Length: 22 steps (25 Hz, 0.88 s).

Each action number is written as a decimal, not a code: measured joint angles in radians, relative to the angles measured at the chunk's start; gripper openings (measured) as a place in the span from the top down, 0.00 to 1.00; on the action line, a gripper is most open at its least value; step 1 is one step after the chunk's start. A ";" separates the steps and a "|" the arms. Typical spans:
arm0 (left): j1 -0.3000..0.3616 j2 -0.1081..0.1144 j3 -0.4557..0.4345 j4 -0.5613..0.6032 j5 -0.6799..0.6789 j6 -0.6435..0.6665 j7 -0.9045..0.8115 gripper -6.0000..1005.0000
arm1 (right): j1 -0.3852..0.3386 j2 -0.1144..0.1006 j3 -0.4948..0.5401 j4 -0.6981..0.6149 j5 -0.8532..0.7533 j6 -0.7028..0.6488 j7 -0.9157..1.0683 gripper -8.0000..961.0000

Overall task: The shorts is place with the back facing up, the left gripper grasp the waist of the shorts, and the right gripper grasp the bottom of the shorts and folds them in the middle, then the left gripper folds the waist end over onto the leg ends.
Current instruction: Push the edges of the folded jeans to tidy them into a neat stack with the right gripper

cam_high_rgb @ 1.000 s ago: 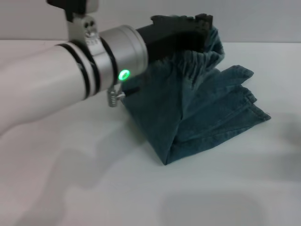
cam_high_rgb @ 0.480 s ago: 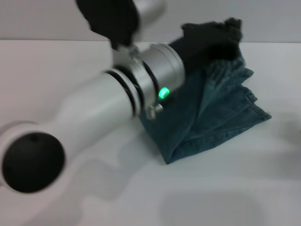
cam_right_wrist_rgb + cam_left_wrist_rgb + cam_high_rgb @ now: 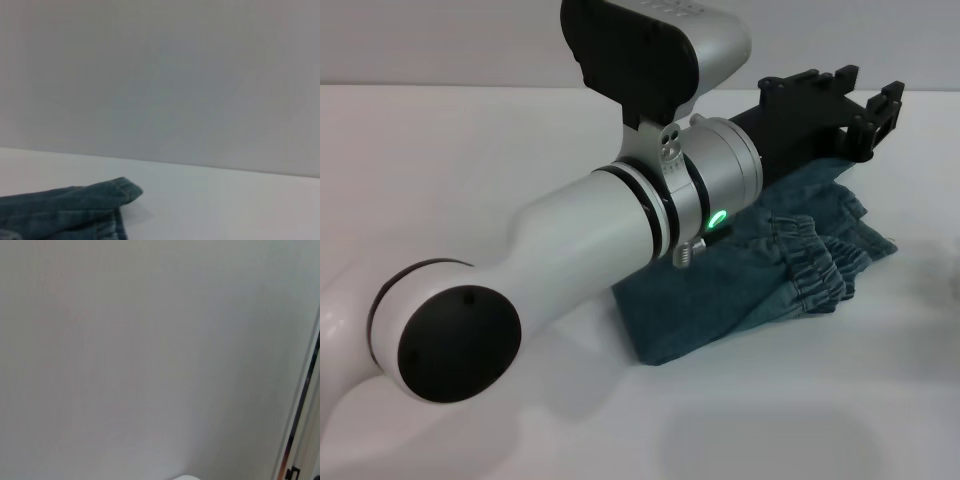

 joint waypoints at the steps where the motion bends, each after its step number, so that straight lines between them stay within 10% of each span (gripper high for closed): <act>1: 0.001 0.001 -0.002 0.000 0.000 0.001 -0.001 0.76 | -0.002 0.001 0.002 0.001 -0.015 0.007 0.013 0.91; 4: 0.027 0.003 -0.006 -0.007 0.003 0.000 0.001 0.53 | -0.009 0.003 0.005 0.002 -0.031 0.043 0.030 0.91; 15: 0.154 0.009 -0.017 -0.065 0.014 0.032 0.085 0.15 | -0.053 0.010 -0.006 0.077 -0.082 0.140 0.028 0.91; 22: 0.205 0.009 -0.014 -0.072 0.015 0.107 0.139 0.15 | -0.110 0.012 -0.006 0.192 -0.102 0.267 0.116 0.91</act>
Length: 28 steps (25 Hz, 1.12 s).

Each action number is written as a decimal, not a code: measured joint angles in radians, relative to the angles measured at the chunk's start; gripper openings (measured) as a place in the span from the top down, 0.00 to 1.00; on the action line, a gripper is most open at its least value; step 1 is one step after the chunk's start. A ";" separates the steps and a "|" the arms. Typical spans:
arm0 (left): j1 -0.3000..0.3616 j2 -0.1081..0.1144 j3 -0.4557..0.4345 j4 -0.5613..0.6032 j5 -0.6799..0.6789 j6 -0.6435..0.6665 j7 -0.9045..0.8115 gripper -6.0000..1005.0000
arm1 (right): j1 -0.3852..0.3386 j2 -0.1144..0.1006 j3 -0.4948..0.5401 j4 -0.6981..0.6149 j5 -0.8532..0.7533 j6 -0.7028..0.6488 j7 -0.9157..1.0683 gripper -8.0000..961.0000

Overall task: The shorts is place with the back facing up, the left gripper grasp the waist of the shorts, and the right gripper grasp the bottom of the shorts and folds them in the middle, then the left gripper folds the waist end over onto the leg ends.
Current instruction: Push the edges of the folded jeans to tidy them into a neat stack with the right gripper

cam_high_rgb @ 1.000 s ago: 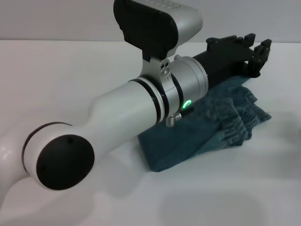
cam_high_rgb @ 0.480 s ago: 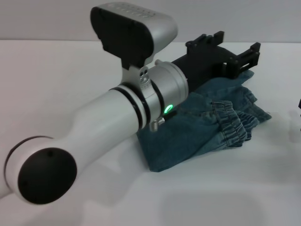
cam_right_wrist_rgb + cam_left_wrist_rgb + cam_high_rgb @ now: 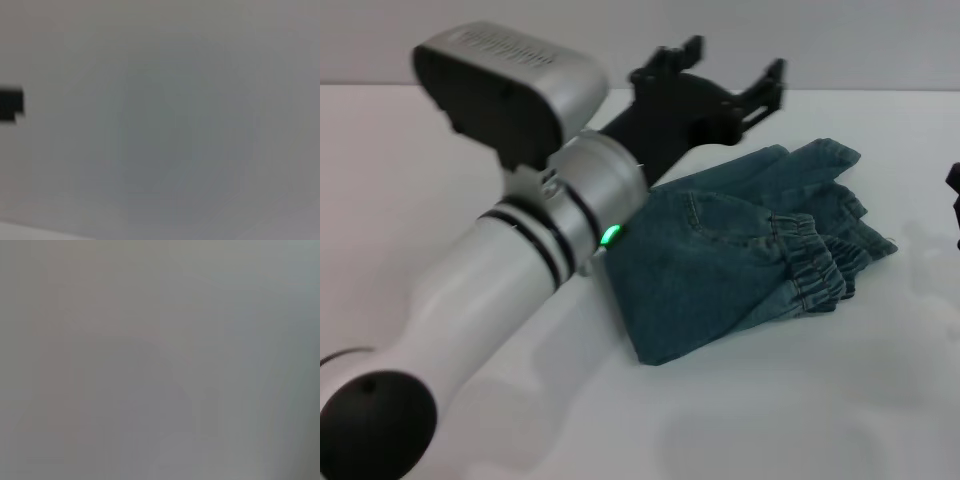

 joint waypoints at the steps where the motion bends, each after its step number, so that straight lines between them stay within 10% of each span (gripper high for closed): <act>1: 0.052 0.001 -0.001 0.021 0.025 0.093 0.022 0.15 | 0.002 0.000 0.000 0.000 0.000 0.019 0.007 0.91; 5: 0.074 0.001 -0.005 0.030 0.042 0.112 0.021 0.15 | 0.021 0.000 -0.029 0.001 -0.020 0.055 0.050 0.91; 11: 0.199 0.005 0.055 0.210 0.051 0.549 -0.026 0.15 | 0.087 -0.002 -0.096 -0.065 -0.049 0.060 0.071 0.90; 28: 0.182 0.000 0.046 0.302 0.041 0.536 -0.115 0.16 | 0.312 -0.003 -0.366 -0.308 -0.066 0.064 0.121 0.90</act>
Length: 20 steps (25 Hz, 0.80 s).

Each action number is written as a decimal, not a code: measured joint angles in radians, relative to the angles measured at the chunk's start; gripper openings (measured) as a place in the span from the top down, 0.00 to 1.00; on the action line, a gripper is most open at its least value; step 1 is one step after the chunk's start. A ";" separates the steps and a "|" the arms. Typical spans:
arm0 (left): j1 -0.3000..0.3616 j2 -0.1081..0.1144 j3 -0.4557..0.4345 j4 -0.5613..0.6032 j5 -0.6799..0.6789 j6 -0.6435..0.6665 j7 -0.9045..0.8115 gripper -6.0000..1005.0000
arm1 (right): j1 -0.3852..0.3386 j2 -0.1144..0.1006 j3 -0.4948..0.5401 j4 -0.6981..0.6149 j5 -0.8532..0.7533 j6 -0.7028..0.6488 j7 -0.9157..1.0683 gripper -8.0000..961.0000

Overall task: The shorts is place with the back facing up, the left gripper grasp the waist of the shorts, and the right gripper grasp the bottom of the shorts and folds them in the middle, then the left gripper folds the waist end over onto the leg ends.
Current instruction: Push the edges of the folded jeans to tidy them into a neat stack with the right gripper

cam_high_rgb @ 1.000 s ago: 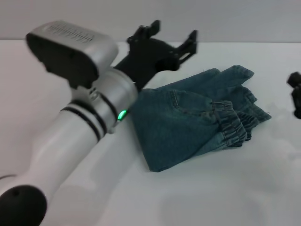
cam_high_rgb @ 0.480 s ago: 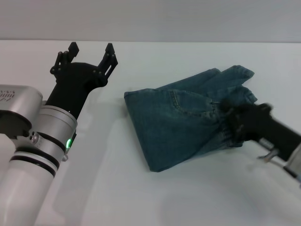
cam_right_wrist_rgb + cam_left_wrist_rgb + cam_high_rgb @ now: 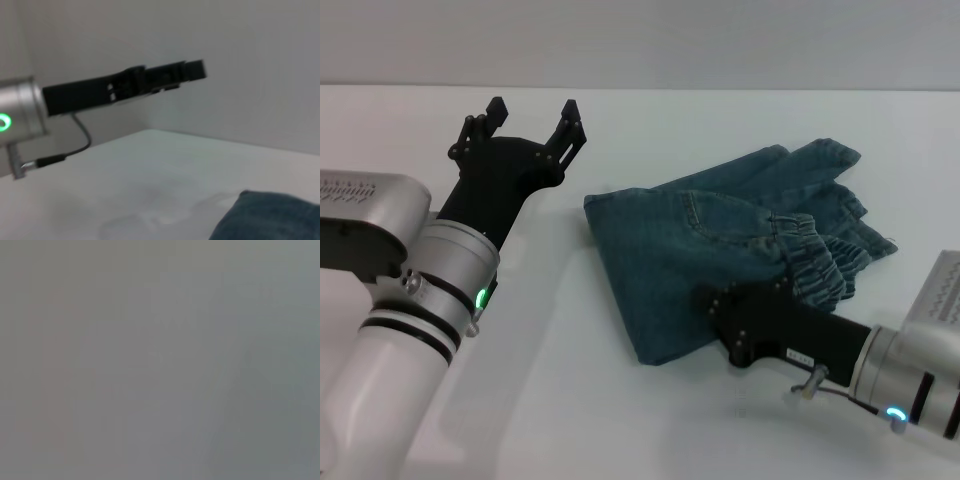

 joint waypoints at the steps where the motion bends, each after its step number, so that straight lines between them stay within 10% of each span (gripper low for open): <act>1: -0.012 -0.001 -0.001 0.007 0.000 -0.002 -0.004 0.16 | 0.001 0.001 -0.008 -0.003 -0.003 0.000 0.000 0.90; 20: -0.051 -0.003 -0.001 0.077 0.000 0.022 -0.063 0.18 | 0.165 0.012 -0.036 -0.178 -0.001 -0.020 0.014 0.89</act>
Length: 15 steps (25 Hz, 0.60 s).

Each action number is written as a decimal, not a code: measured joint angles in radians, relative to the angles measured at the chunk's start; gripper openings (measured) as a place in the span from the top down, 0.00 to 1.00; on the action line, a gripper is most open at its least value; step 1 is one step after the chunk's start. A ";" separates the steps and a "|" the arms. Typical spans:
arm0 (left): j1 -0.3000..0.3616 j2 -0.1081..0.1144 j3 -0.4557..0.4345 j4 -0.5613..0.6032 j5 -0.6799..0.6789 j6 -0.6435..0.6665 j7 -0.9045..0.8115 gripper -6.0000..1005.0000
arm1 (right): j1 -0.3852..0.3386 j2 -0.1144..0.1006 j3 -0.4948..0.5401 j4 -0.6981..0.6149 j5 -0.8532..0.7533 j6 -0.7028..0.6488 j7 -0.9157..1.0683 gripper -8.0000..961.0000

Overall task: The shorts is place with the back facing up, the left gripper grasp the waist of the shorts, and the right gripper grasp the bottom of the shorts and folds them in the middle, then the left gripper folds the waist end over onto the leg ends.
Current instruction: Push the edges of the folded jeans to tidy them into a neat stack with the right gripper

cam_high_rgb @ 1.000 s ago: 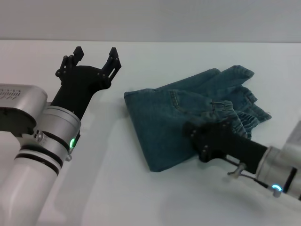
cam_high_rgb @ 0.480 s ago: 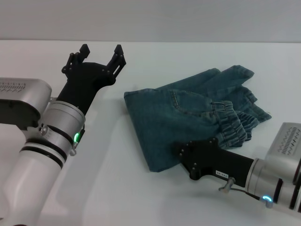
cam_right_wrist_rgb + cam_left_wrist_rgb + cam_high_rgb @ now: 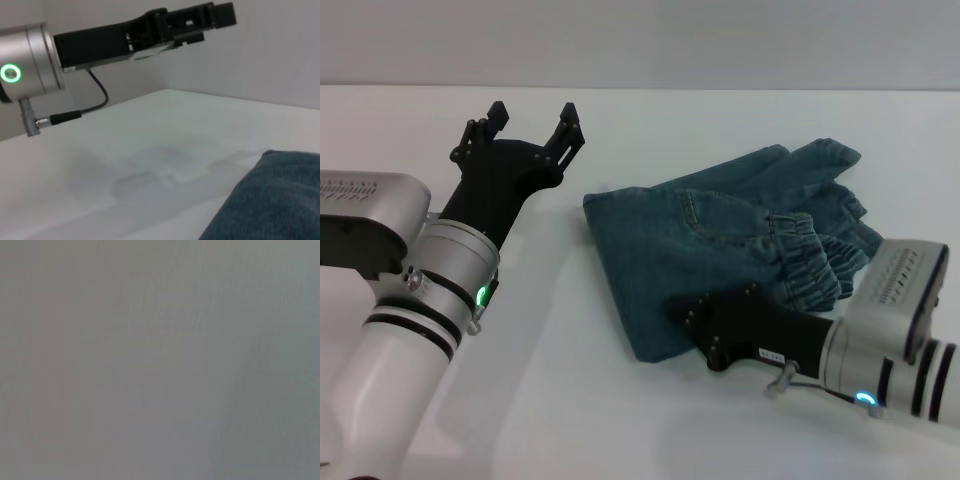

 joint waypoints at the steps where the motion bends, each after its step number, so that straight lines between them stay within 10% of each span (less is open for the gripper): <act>1: 0.000 0.000 0.000 0.000 0.000 0.000 0.000 0.18 | 0.010 0.000 -0.001 -0.001 0.001 -0.008 -0.005 0.89; 15: -0.031 0.004 0.005 0.045 0.007 -0.001 -0.083 0.19 | 0.127 -0.002 0.010 -0.030 0.003 -0.168 -0.061 0.88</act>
